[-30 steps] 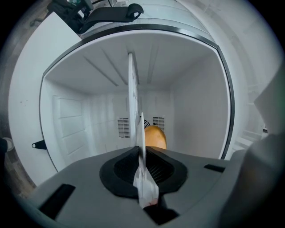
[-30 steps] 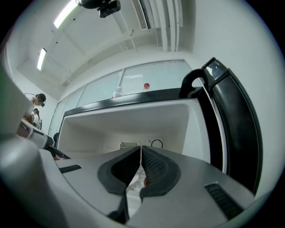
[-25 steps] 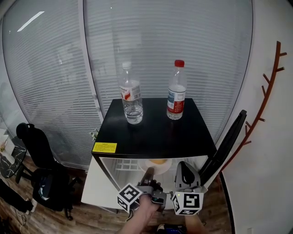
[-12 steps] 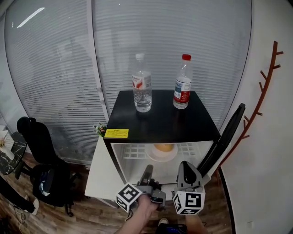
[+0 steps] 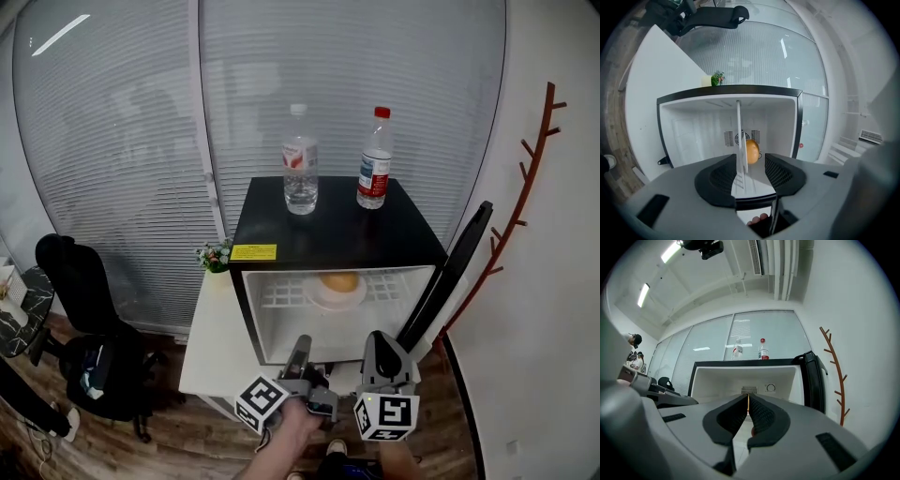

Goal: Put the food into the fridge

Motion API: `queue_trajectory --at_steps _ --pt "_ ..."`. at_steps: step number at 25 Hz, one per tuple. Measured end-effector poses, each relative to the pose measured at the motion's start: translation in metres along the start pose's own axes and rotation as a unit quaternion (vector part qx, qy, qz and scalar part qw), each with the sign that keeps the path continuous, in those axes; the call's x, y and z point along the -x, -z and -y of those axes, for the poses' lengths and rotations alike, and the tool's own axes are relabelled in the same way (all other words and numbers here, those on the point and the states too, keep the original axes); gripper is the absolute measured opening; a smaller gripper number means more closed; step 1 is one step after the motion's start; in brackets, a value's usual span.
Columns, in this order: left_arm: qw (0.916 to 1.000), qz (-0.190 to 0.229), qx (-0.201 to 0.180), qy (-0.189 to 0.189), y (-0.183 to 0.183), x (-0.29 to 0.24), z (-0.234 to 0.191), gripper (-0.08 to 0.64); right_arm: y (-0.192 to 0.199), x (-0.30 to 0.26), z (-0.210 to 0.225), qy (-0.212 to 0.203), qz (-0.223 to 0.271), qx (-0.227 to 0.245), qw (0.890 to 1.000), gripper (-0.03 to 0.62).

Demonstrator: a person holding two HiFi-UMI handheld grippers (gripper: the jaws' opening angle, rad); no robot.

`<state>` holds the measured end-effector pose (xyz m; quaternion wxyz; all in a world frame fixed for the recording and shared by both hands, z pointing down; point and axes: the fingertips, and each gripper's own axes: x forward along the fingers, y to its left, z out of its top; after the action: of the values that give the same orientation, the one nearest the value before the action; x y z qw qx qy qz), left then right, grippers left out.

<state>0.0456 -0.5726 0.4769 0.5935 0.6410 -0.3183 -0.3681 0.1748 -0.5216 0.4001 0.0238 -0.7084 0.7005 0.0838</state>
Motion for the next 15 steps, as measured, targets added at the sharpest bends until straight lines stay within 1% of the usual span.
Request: queue_trajectory --at_steps 2,3,4,5,6,7,8,9,10,11,12,13,14,15 --pt "0.9998 0.000 -0.016 0.007 -0.002 0.005 0.006 0.184 -0.001 0.004 -0.003 0.000 0.000 0.000 1.000 0.028" --pt "0.9995 0.000 -0.029 0.011 -0.003 0.006 0.010 0.151 -0.001 0.005 -0.004 0.000 0.000 0.000 1.000 0.028" --pt "0.9988 0.000 -0.046 0.017 -0.004 0.008 0.015 0.107 -0.002 0.005 -0.005 -0.001 0.001 -0.001 1.000 0.028" --pt "0.9974 0.000 -0.068 0.024 -0.005 0.009 0.020 0.081 -0.003 0.006 -0.006 -0.002 0.002 -0.001 1.000 0.028" --pt "0.9948 0.000 -0.097 0.032 -0.007 0.010 0.026 0.056 -0.004 0.006 -0.007 -0.003 0.003 -0.002 1.000 0.028" --pt "0.9898 -0.001 -0.137 0.038 -0.008 0.011 0.032 0.044 -0.004 0.006 -0.008 -0.005 0.005 -0.003 1.000 0.028" --pt "0.9810 0.000 -0.190 0.040 -0.010 0.012 0.038 0.037 -0.005 0.006 -0.009 -0.007 0.007 -0.004 1.000 0.028" --pt "0.9665 0.003 -0.254 0.039 -0.013 0.013 0.043 0.032 -0.006 0.006 -0.010 -0.008 0.008 -0.005 1.000 0.028" --pt "0.9444 0.006 -0.327 0.036 -0.015 0.014 0.049 0.031 -0.006 0.005 -0.010 -0.009 0.007 -0.005 1.000 0.028" --pt "0.9138 0.009 -0.405 0.031 -0.017 0.015 0.054 0.028 -0.007 0.005 -0.011 -0.010 0.007 -0.006 1.000 0.028" --pt "0.8751 0.011 -0.483 0.027 -0.017 0.016 0.060 0.028 -0.007 0.004 -0.011 -0.012 0.006 -0.006 1.000 0.028" --pt "0.8301 0.015 -0.557 0.023 -0.017 0.017 0.067 0.028 -0.007 0.004 -0.012 -0.014 0.005 -0.006 1.000 0.028" --pt "0.7823 0.020 -0.622 0.019 -0.015 0.018 0.072 0.027 -0.007 0.004 -0.012 -0.016 0.005 -0.006 1.000 0.028" --pt "0.7377 0.026 -0.674 0.020 -0.013 0.019 0.078 0.028 -0.006 0.004 -0.012 -0.018 0.005 -0.007 1.000 0.028"
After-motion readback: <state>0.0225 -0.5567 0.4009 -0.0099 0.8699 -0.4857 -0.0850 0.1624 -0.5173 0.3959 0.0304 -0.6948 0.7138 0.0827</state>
